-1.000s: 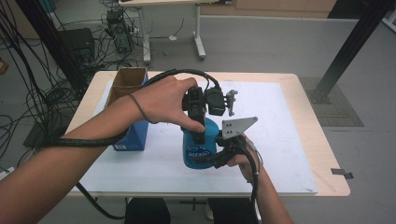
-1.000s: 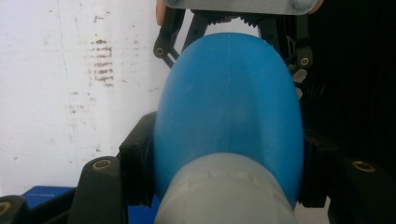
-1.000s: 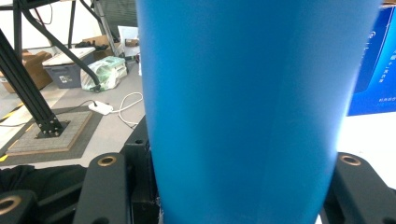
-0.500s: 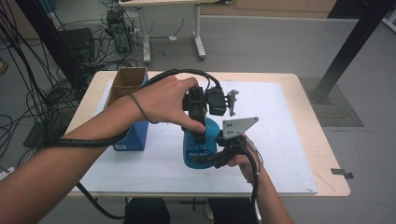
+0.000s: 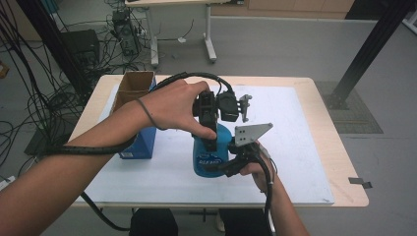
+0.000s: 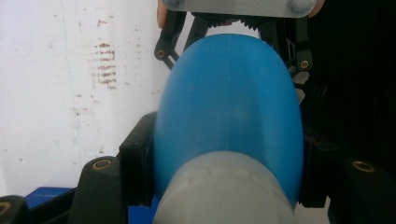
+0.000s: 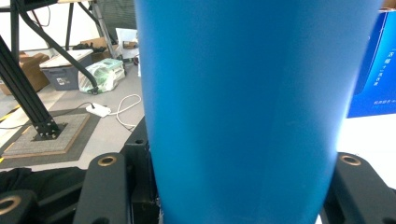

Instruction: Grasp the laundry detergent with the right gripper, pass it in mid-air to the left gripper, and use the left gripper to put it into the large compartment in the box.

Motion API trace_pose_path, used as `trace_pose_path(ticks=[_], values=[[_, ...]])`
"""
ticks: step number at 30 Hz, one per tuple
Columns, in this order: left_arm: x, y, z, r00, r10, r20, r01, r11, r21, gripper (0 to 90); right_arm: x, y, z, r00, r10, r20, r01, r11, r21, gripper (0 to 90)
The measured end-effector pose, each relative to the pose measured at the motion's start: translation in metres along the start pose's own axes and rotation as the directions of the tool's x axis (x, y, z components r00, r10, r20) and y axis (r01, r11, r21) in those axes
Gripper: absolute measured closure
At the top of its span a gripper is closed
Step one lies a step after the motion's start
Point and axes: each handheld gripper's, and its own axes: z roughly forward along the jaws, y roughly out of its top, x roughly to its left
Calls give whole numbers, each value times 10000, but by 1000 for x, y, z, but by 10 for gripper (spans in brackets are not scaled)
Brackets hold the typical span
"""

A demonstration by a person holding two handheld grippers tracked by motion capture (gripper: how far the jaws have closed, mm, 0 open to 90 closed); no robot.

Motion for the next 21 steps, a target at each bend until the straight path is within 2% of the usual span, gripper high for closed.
trace_pose_path(ticks=[21], values=[[-1,-2,0,10000,-46,-52,47,10000,20,378,-1,1,3,10000,-32,-6,32,10000,7,416]])
